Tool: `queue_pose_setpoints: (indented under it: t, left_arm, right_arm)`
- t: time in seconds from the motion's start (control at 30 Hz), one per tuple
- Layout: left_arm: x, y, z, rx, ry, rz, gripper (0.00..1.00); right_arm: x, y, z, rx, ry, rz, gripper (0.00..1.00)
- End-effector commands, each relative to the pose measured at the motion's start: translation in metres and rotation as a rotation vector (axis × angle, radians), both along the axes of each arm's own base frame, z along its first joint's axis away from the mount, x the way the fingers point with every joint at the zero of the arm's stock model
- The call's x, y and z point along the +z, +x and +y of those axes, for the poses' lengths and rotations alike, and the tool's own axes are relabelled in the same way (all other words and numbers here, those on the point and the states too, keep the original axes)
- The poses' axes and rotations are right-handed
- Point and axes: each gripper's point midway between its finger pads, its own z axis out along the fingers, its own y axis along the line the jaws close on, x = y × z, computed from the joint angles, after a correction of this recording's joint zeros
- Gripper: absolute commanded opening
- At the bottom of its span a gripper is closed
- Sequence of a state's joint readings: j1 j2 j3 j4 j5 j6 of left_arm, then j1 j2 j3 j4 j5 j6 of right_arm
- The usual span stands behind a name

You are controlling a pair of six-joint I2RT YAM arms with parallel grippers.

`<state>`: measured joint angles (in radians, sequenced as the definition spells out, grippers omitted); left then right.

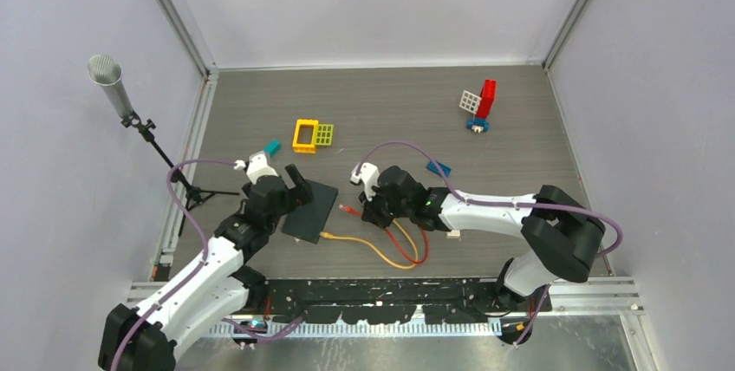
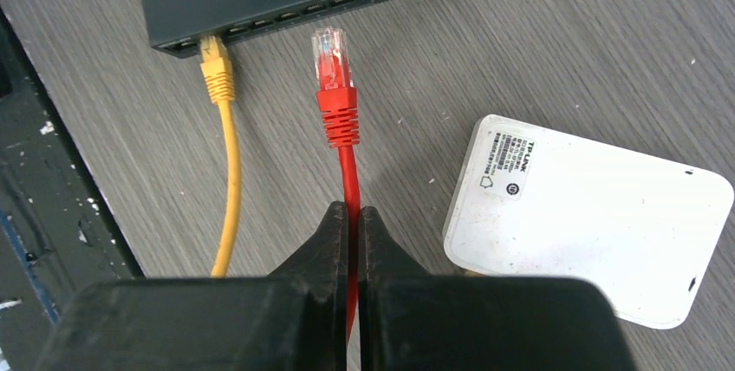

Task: Insert the plug into the switch port
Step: Insert the connector into the switch port.

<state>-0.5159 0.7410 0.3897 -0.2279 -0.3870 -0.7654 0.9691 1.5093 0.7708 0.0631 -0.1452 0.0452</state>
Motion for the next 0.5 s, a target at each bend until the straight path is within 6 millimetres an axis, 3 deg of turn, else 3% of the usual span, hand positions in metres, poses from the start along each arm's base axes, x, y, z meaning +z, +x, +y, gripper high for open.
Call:
queue_pose_setpoints:
  t: [0.0, 0.2, 0.33, 0.47]
  left_arm:
    - [0.009, 0.019, -0.008, -0.058, 0.011, -0.046, 0.97]
    - [-0.024, 0.037, -0.026, -0.128, 0.025, -0.029, 1.0]
    - [-0.041, 0.047, -0.028, -0.128, 0.057, -0.006, 1.0]
    - [-0.049, 0.049, -0.036, -0.16, 0.04, 0.001, 0.97]
  right_arm:
    - [0.003, 0.012, 0.006, -0.055, -0.003, -0.02, 0.0]
    - [-0.003, 0.012, 0.009, -0.094, 0.0, -0.031, 0.0]
    - [-0.007, 0.009, 0.012, -0.109, -0.038, -0.052, 0.01]
    - [-0.01, 0.005, 0.014, -0.117, -0.056, -0.056, 0.0]
